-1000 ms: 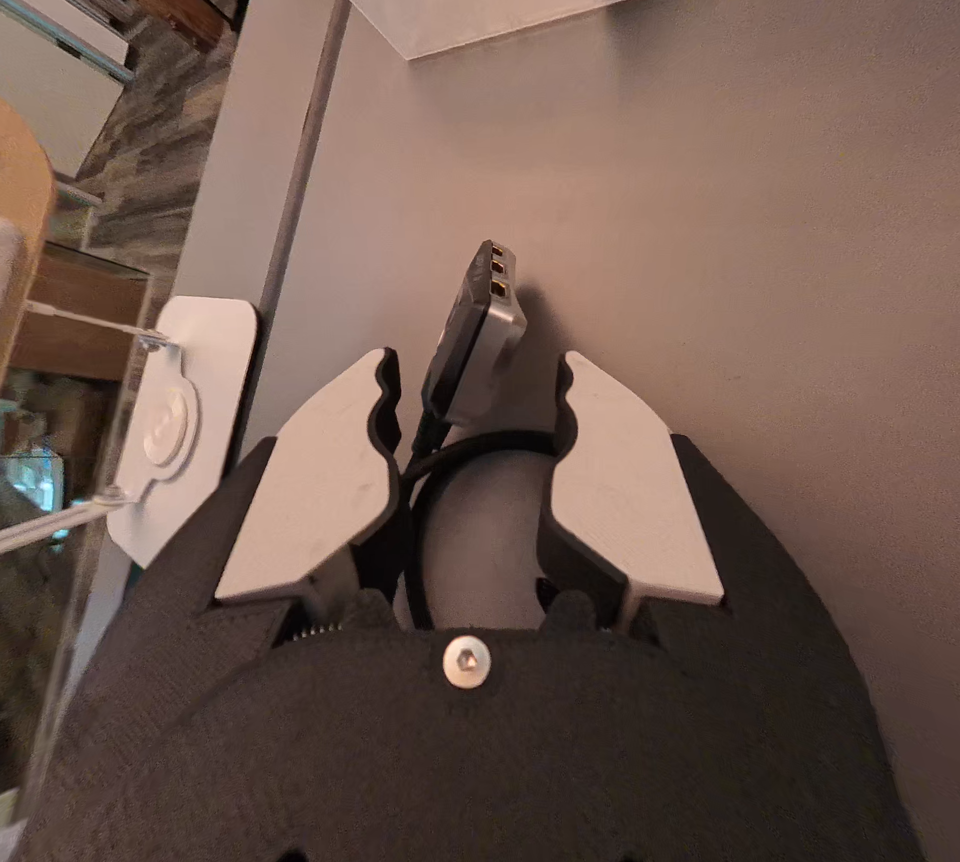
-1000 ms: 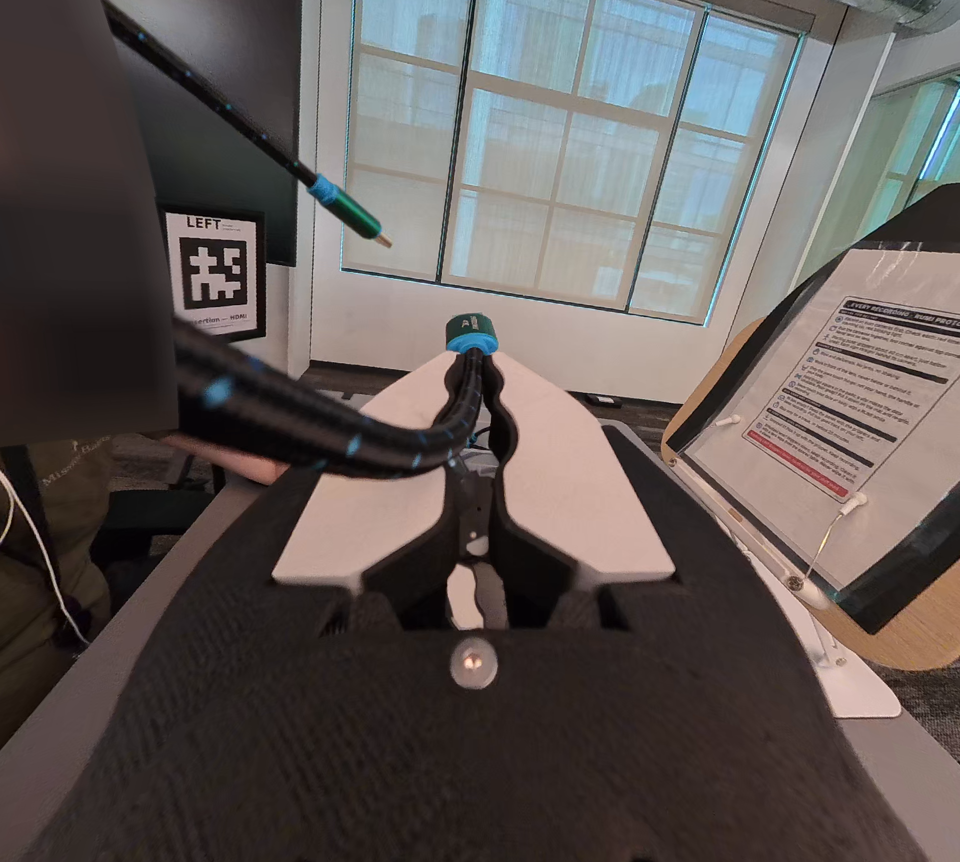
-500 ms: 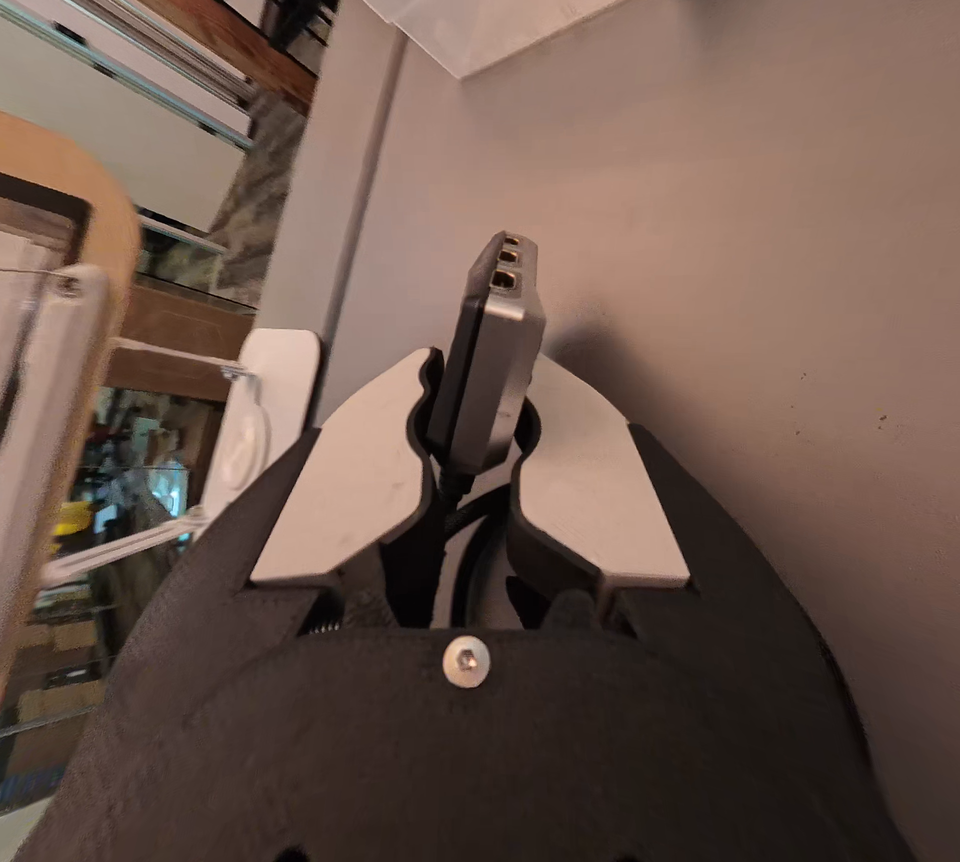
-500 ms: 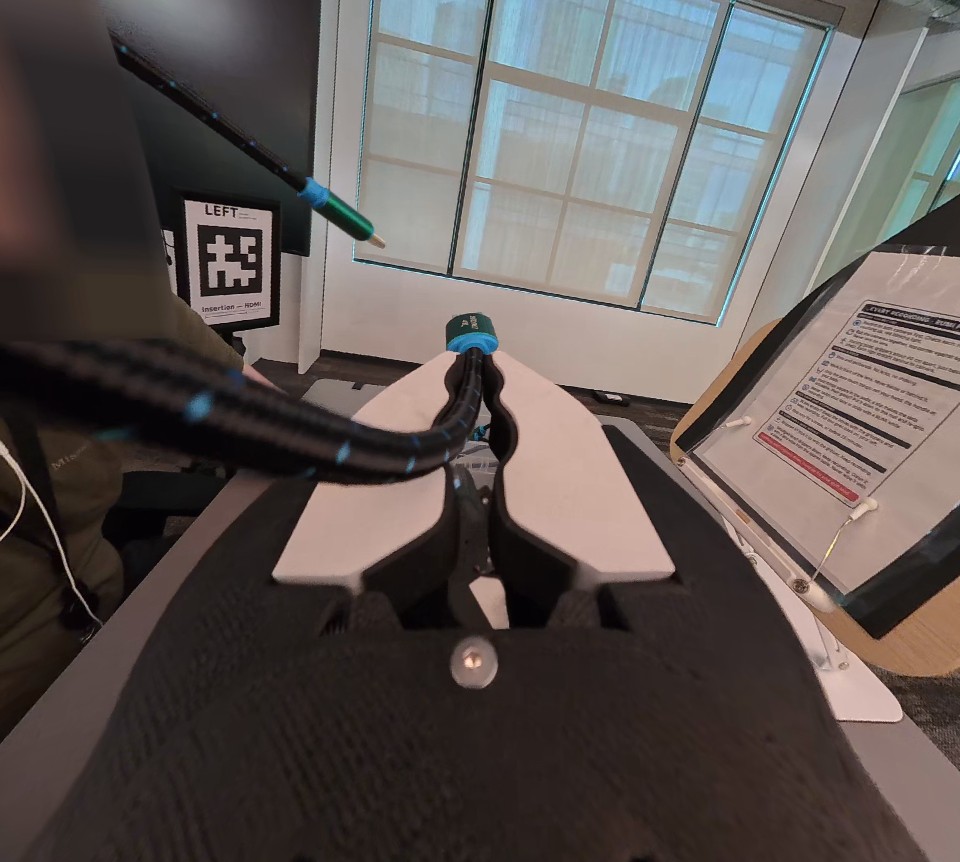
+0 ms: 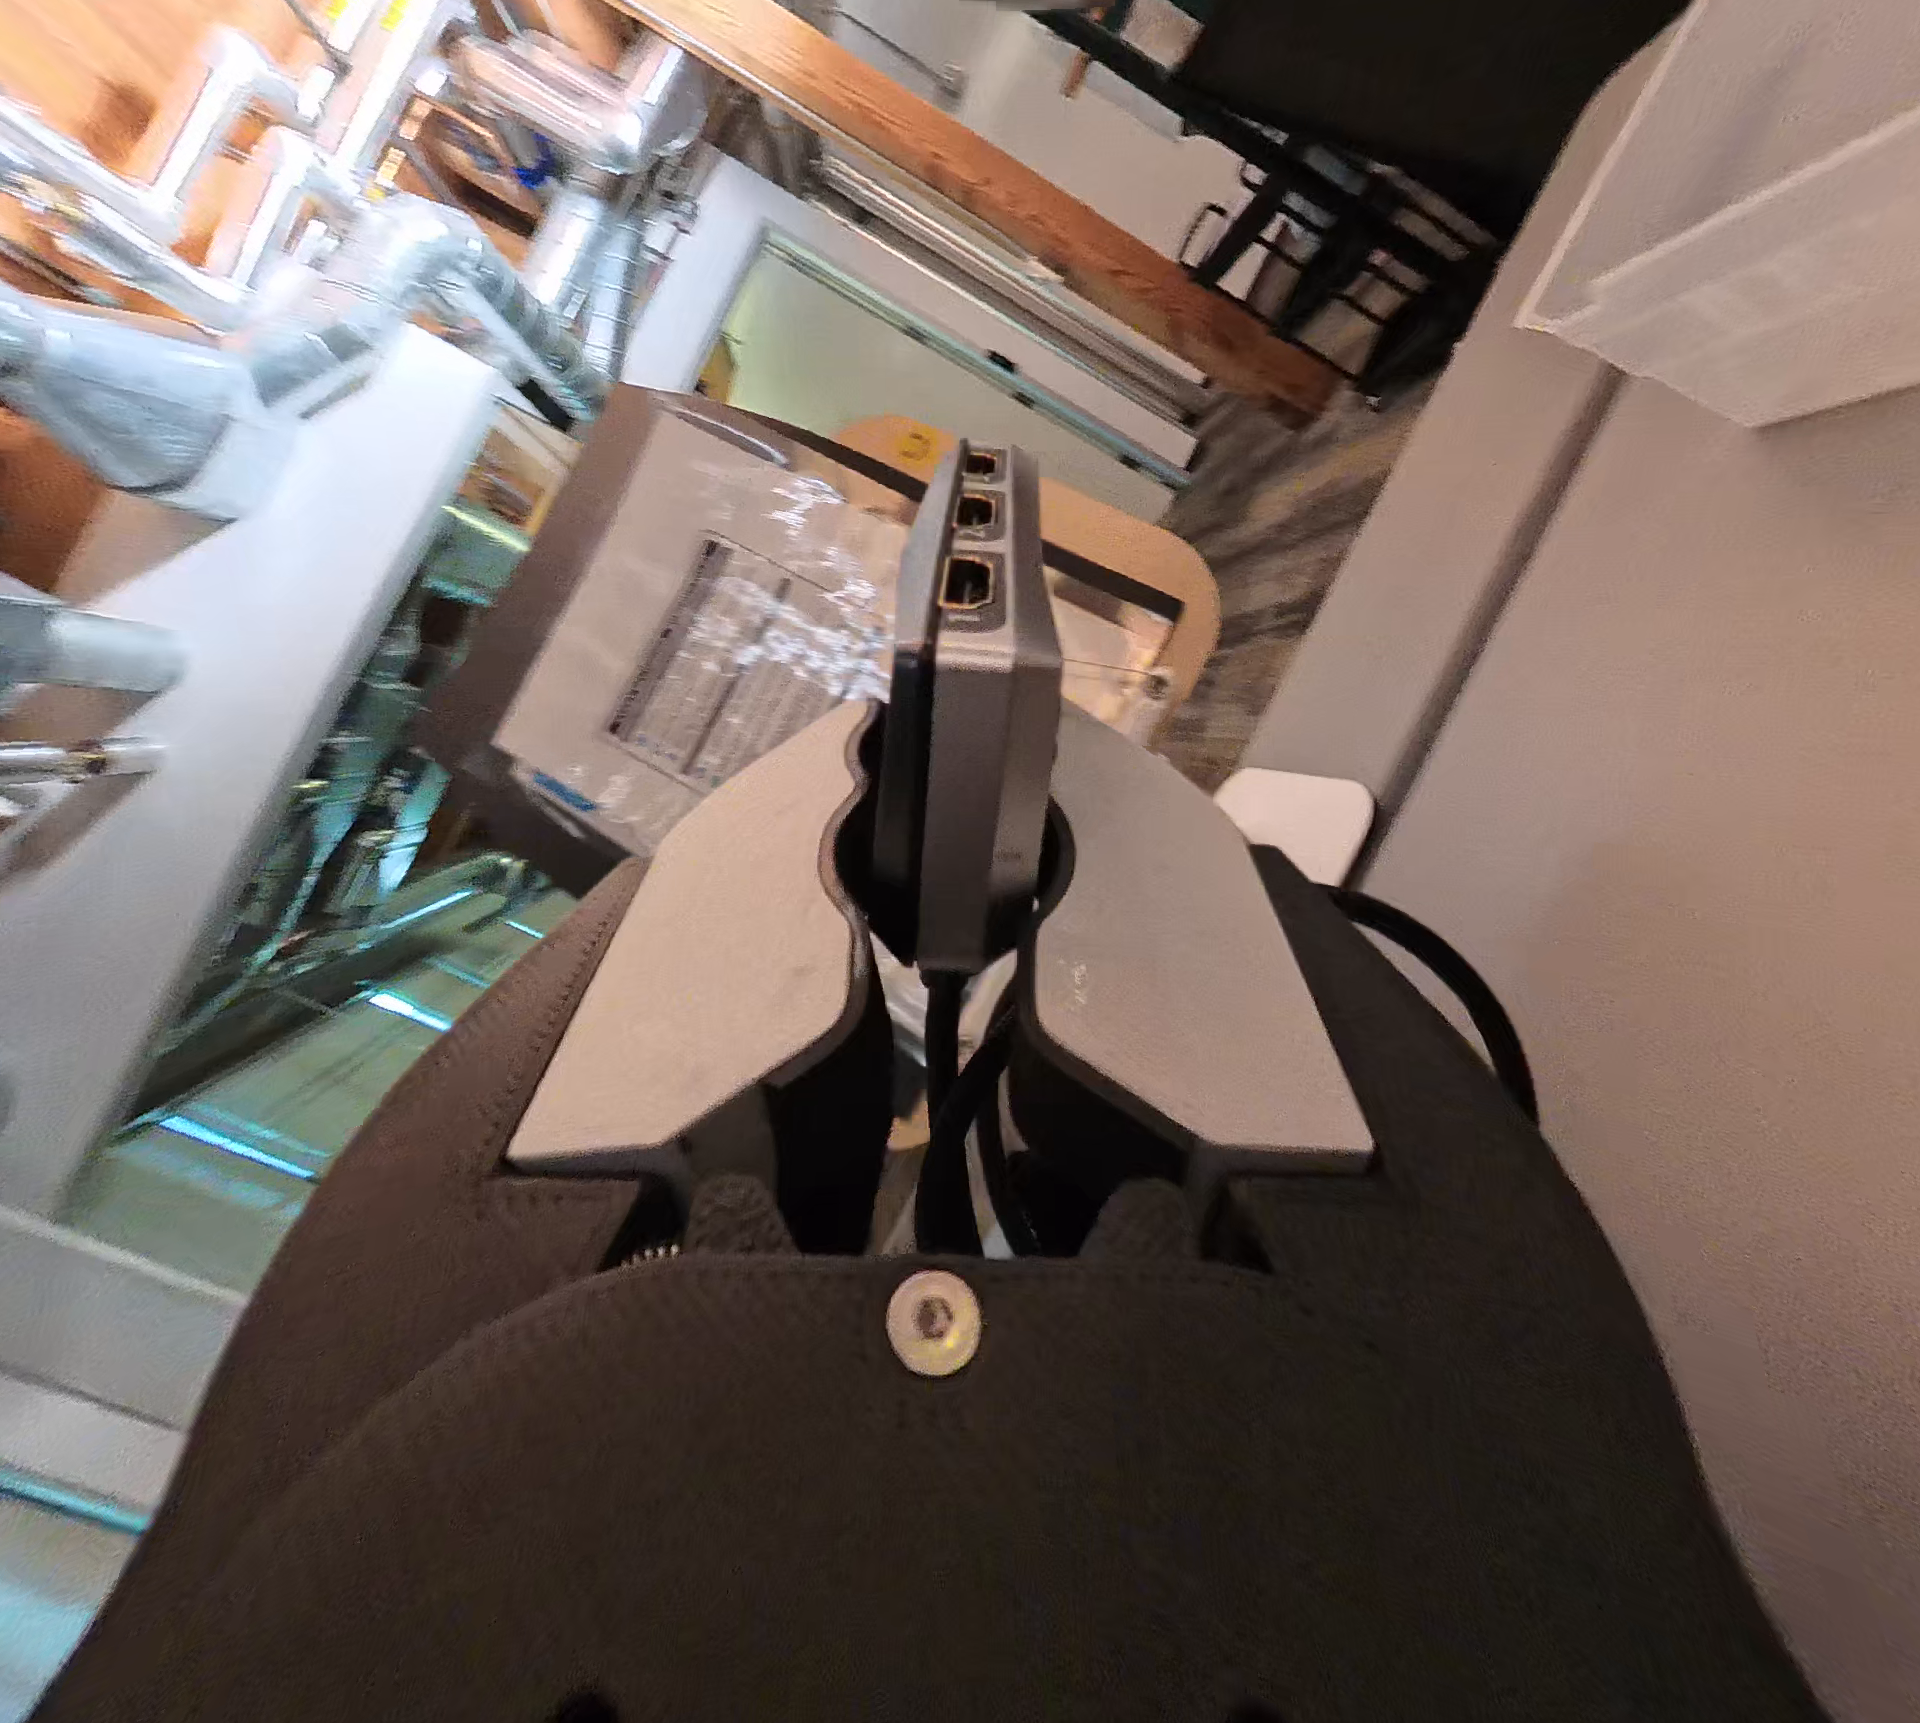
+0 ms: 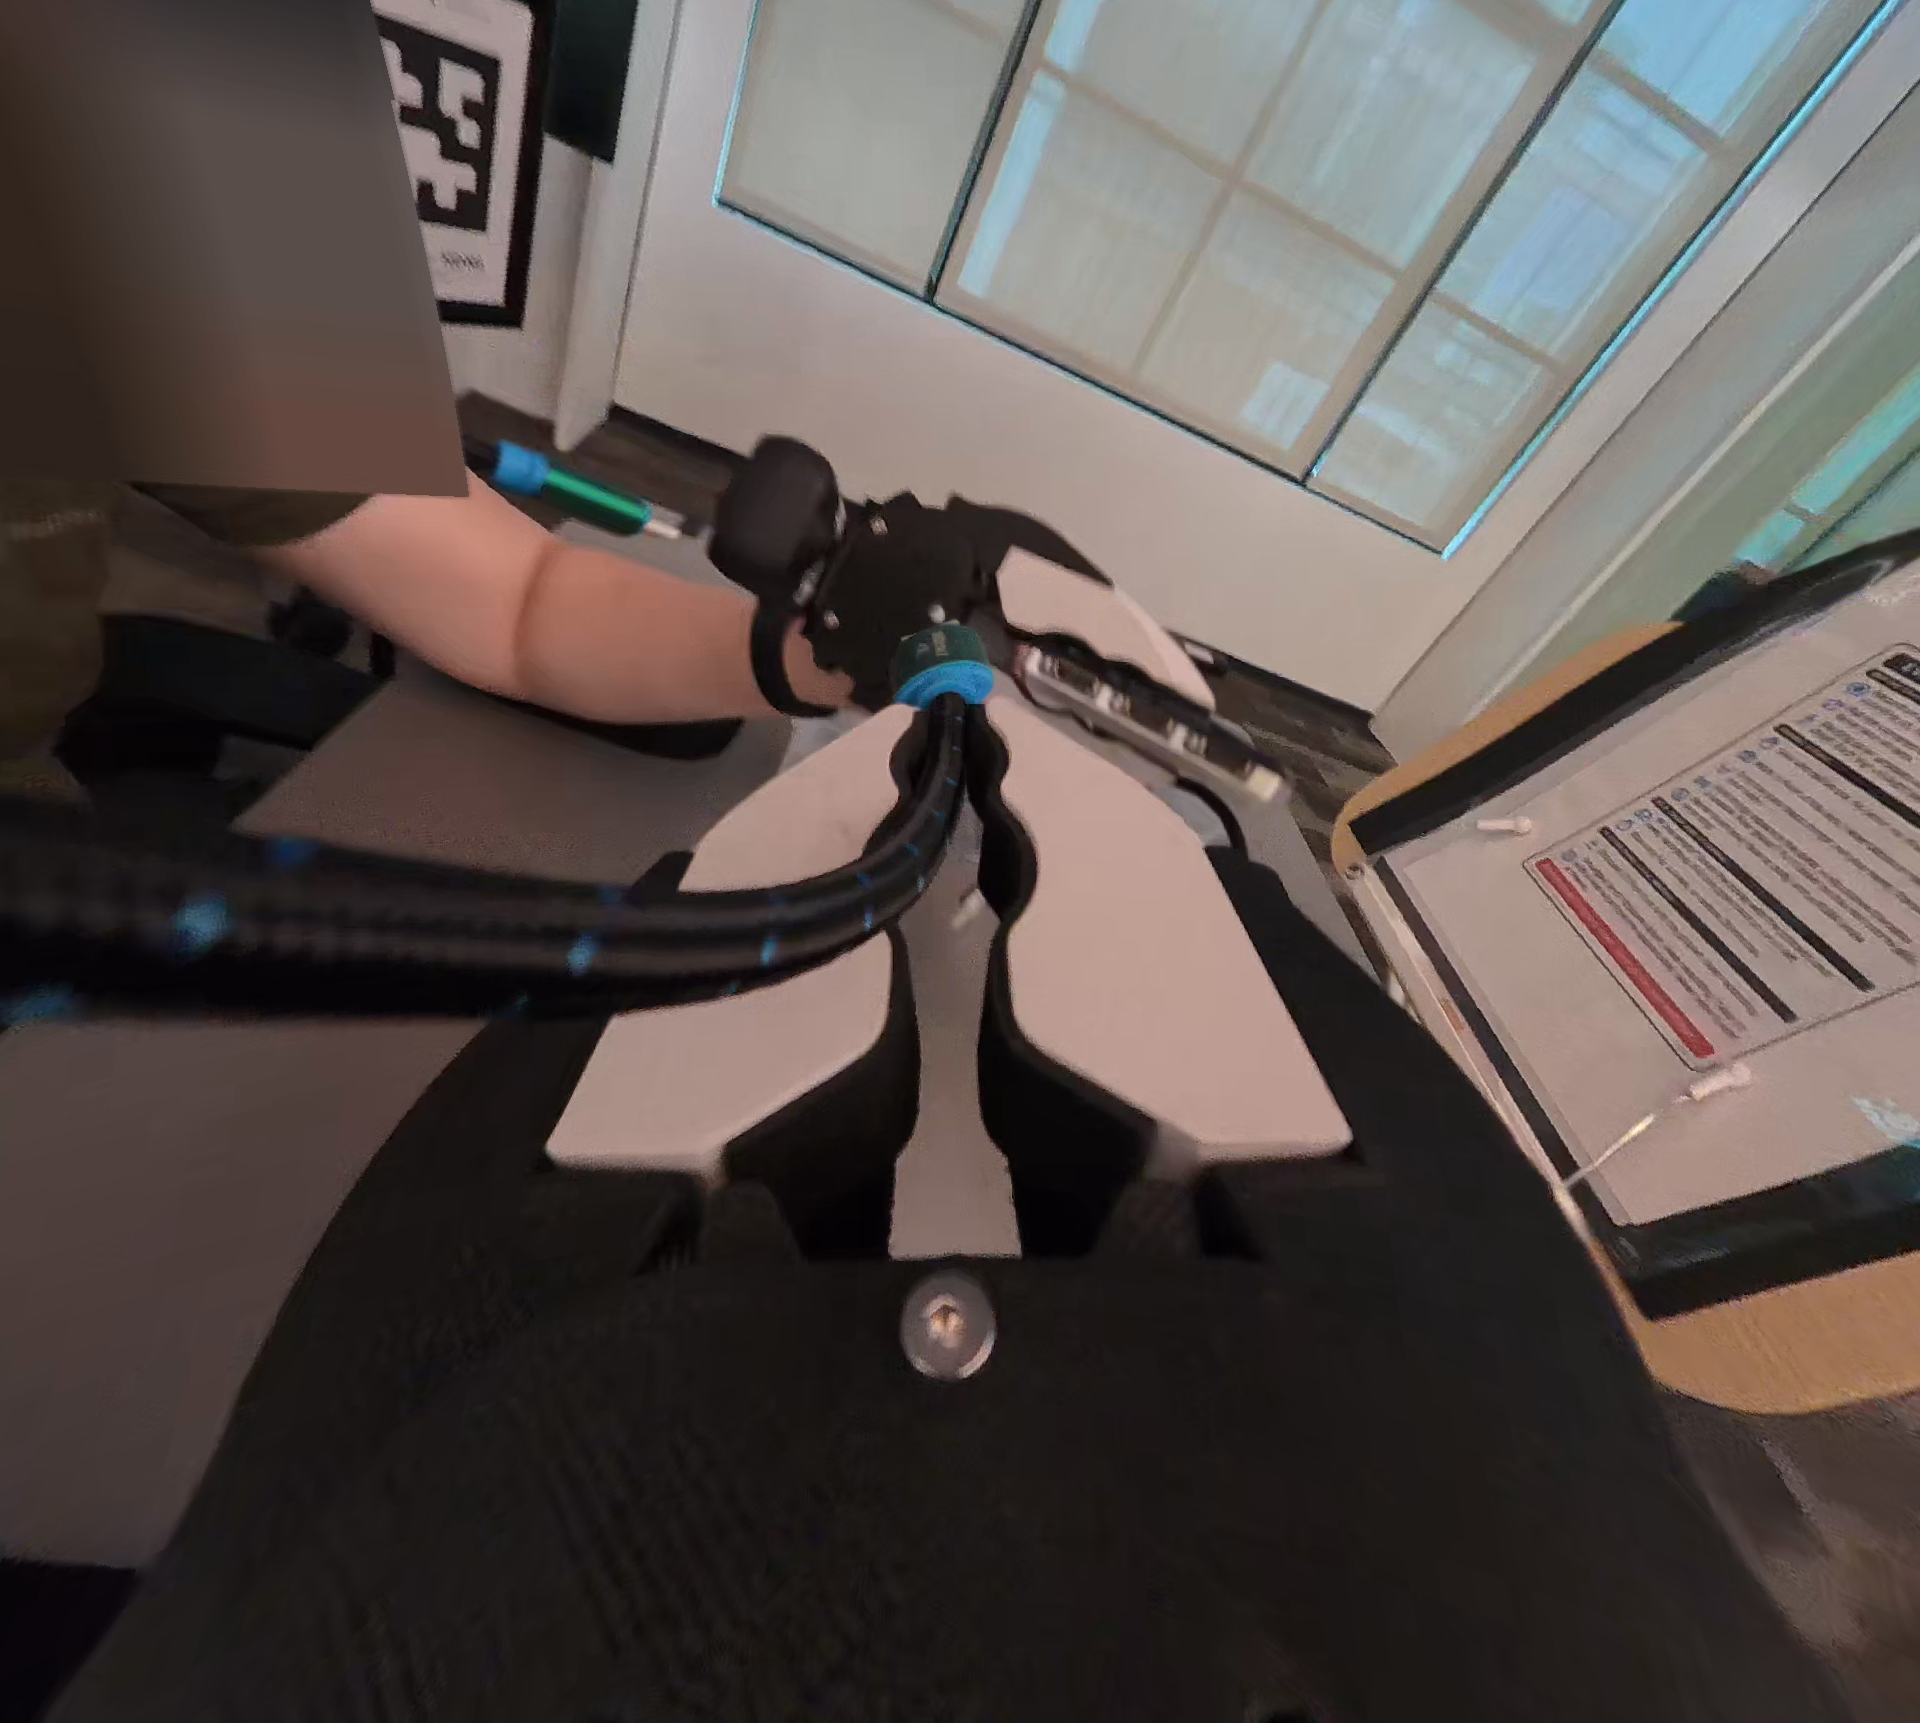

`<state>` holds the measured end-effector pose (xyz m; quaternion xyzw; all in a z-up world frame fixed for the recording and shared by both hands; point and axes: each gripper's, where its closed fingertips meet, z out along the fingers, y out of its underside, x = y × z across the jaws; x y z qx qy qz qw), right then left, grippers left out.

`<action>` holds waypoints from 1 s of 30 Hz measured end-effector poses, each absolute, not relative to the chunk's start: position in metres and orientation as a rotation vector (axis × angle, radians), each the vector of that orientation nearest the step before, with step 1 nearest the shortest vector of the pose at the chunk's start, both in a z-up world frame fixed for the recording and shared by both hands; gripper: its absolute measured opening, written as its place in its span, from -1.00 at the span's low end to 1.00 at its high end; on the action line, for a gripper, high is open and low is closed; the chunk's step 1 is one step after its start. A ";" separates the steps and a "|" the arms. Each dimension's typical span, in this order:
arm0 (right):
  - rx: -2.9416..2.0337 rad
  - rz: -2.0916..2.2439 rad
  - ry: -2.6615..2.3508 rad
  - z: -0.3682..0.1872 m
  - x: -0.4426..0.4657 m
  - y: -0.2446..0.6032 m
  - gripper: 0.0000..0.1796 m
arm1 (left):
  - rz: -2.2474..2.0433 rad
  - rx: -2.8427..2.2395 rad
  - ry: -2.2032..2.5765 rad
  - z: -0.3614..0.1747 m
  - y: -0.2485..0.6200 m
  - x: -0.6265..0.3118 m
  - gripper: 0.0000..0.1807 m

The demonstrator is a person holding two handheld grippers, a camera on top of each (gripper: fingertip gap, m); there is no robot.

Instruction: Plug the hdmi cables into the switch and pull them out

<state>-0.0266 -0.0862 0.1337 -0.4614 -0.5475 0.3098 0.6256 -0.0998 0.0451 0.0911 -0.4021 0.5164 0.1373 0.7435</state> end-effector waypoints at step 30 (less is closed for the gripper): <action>-1.206 -0.324 -0.962 0.139 -0.039 -0.005 -0.91 | 0.387 -0.830 0.924 0.152 0.030 -0.147 -0.75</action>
